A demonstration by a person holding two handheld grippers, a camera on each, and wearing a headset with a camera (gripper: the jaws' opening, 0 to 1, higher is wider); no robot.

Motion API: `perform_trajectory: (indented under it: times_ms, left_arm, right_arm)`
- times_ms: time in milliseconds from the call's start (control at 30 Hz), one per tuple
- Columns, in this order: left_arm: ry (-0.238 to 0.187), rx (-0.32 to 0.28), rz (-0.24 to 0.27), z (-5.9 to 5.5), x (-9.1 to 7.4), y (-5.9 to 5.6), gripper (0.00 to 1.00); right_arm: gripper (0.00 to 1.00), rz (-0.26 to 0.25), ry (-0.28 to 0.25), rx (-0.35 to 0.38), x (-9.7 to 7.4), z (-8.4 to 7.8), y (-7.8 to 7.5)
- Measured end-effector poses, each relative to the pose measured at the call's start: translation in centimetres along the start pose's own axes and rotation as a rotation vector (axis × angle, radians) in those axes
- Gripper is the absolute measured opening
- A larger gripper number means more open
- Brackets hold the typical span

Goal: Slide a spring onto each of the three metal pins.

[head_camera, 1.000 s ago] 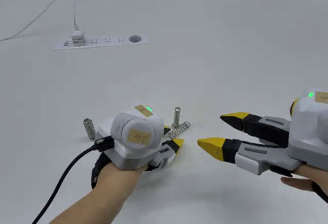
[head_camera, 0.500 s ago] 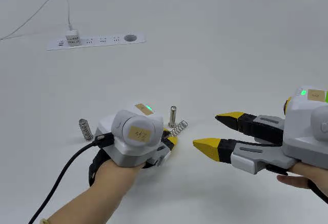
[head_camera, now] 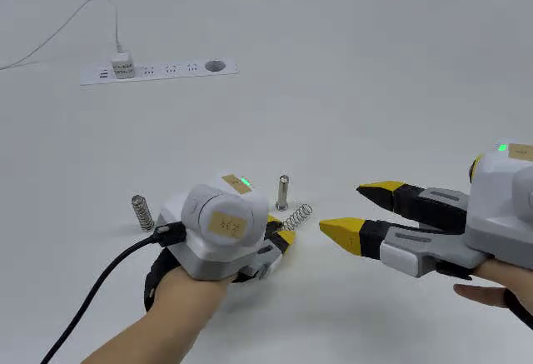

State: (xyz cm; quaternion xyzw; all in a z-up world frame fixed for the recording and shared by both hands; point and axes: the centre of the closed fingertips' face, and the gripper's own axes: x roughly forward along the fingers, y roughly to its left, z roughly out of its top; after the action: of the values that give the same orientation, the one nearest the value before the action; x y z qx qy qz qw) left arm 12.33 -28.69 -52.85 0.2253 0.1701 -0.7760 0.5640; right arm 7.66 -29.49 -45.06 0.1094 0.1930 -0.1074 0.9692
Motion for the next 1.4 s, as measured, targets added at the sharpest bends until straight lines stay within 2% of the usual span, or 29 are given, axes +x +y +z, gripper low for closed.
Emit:
perform_trajectory:
  times_ms: [267,400,800,900,967,1067,1400]
  left_arm:
    - [-0.068,-0.008,-0.016,1.7,-1.4,-1.0,0.10]
    - [-0.095,0.015,-0.009,2.2,-2.4,-1.1,0.10]
    - [-0.201,0.003,-0.037,3.3,-5.7,-1.8,0.10]
    - [-0.238,-0.018,-0.062,3.6,-6.5,-2.1,0.10]
    - [-0.248,-0.020,-0.068,3.4,-6.9,-2.1,0.10]
    - [-0.276,-0.063,-0.084,3.5,-7.4,-2.2,0.10]
    - [-0.327,-0.084,-0.097,3.9,-9.0,-2.5,0.10]
  right_arm:
    - [0.45,-0.009,-0.017,0.044,-0.2,0.7,-0.6]
    - [0.44,-0.010,-0.025,0.070,0.0,0.8,-0.5]
    - [0.40,0.065,-0.046,0.170,0.9,1.3,1.5]
    - [0.38,0.092,-0.046,0.181,1.2,1.4,2.2]
    - [0.36,0.113,-0.049,0.199,1.4,1.5,2.7]
    - [0.32,0.142,-0.042,0.234,1.7,1.4,3.2]
    - [0.28,0.220,-0.065,0.379,2.4,1.6,4.9]
